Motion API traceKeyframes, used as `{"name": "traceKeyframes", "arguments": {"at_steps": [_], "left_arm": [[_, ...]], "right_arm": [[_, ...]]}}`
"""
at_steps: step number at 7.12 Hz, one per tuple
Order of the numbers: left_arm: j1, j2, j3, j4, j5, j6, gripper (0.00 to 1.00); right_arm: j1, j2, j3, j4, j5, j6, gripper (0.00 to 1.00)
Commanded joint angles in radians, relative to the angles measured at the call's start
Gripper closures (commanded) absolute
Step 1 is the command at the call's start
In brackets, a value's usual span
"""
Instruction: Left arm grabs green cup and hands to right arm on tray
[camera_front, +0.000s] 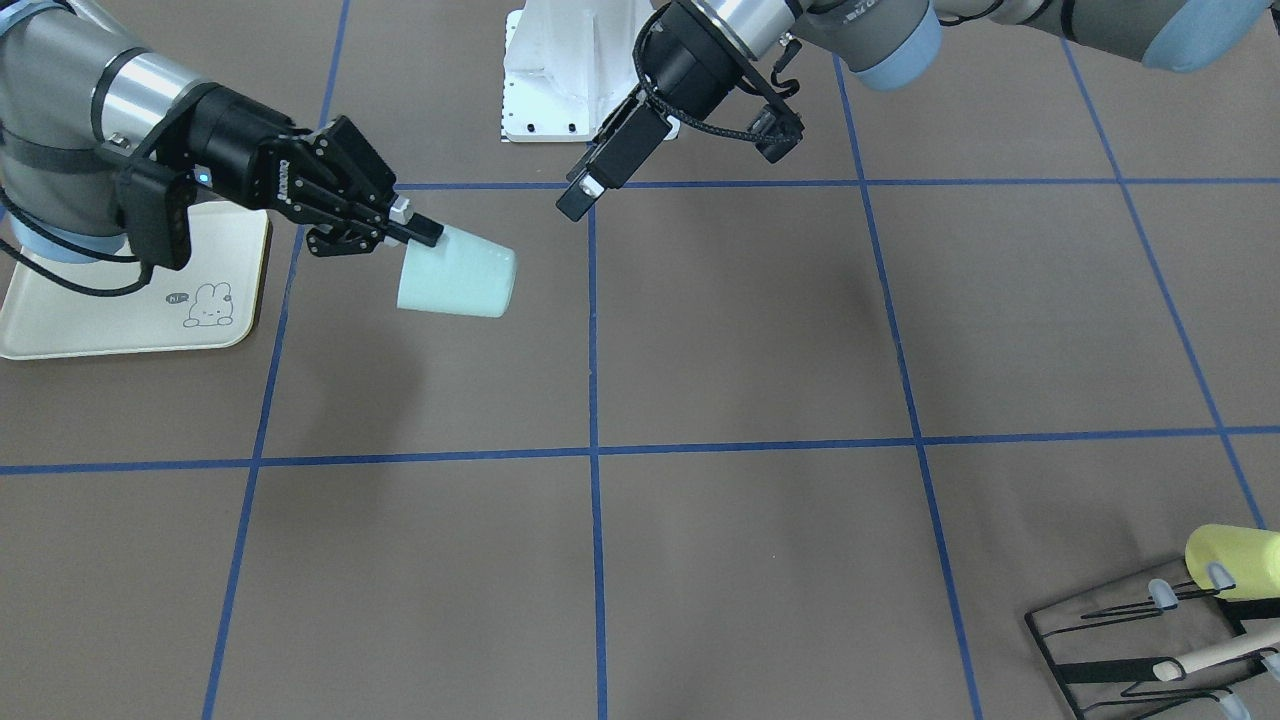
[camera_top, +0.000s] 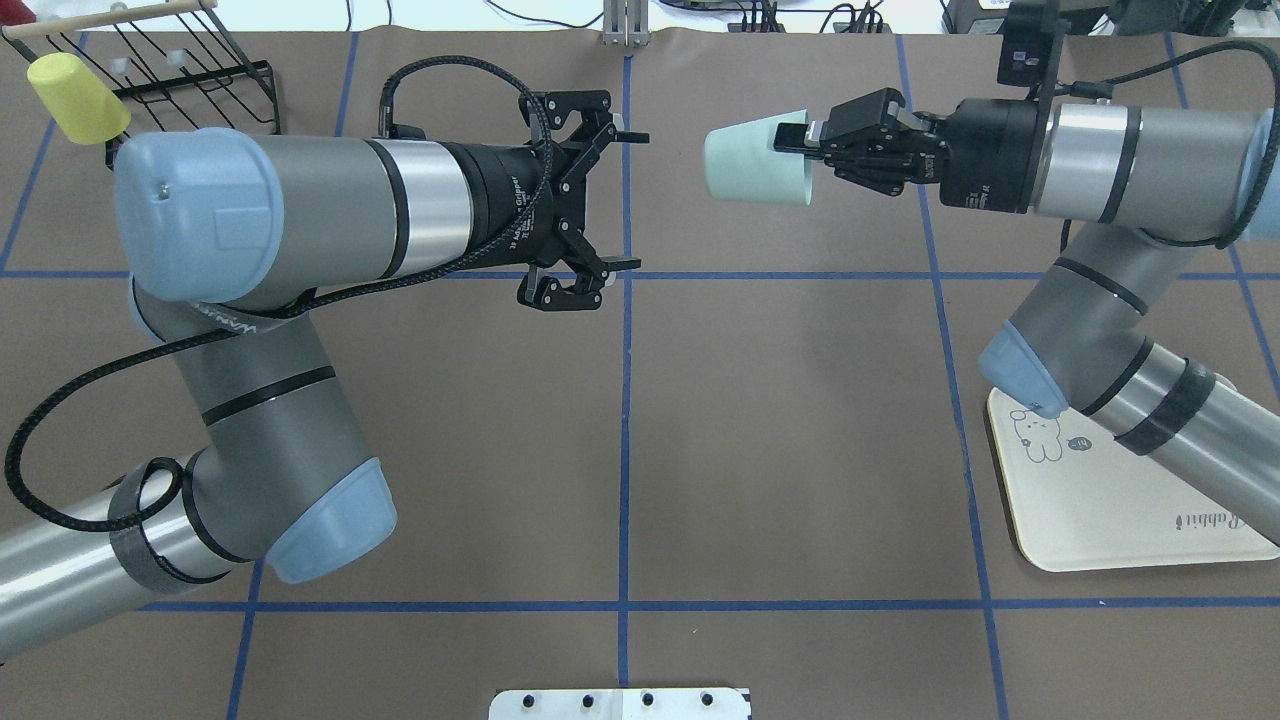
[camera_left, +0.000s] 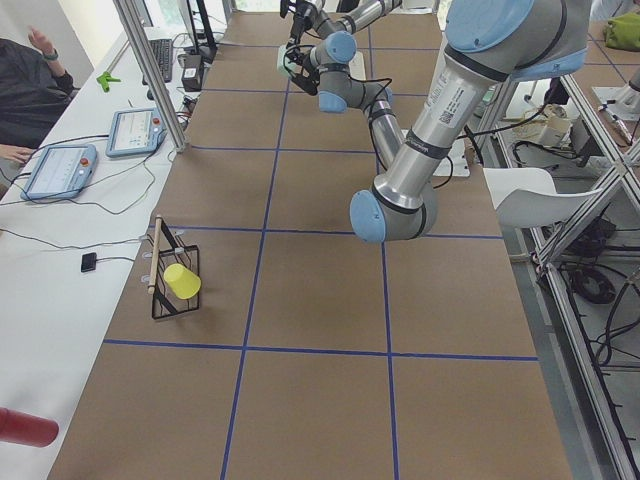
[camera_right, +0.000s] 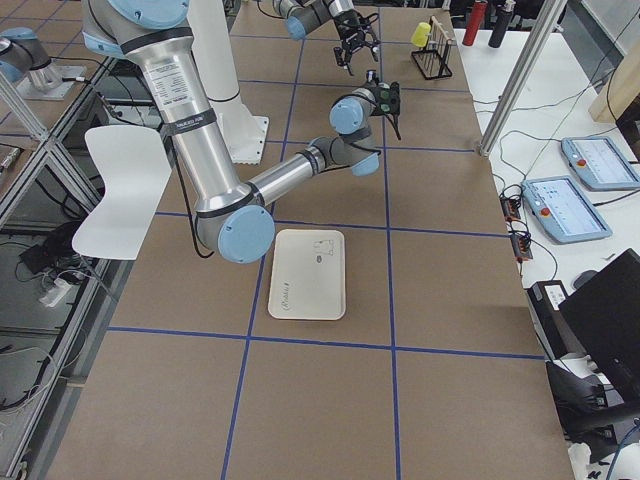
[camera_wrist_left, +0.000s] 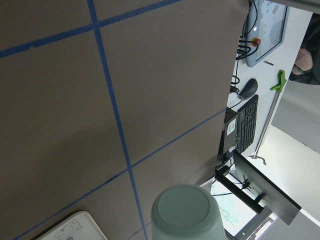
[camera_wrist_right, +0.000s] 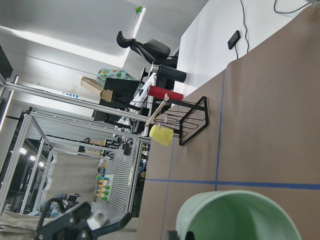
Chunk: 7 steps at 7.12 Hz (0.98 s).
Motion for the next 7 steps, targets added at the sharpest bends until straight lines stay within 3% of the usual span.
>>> {"name": "traceKeyframes", "arguments": {"at_steps": [1,3,7], "left_arm": [[-0.011,0.016,-0.007,0.009,-0.001,0.208,0.0],[-0.04,0.056,-0.013,0.009,-0.002,0.466,0.0],[-0.142,0.096,-0.031,0.157,0.002,0.898,0.0]], "right_arm": [[0.086,-0.015,-0.031,-0.134,0.088,-0.205,1.0],[0.197,-0.019,-0.017,-0.347,0.212,-0.427,1.0],[0.291,-0.148,-0.002,-0.591,0.224,-0.922,1.0]]}}
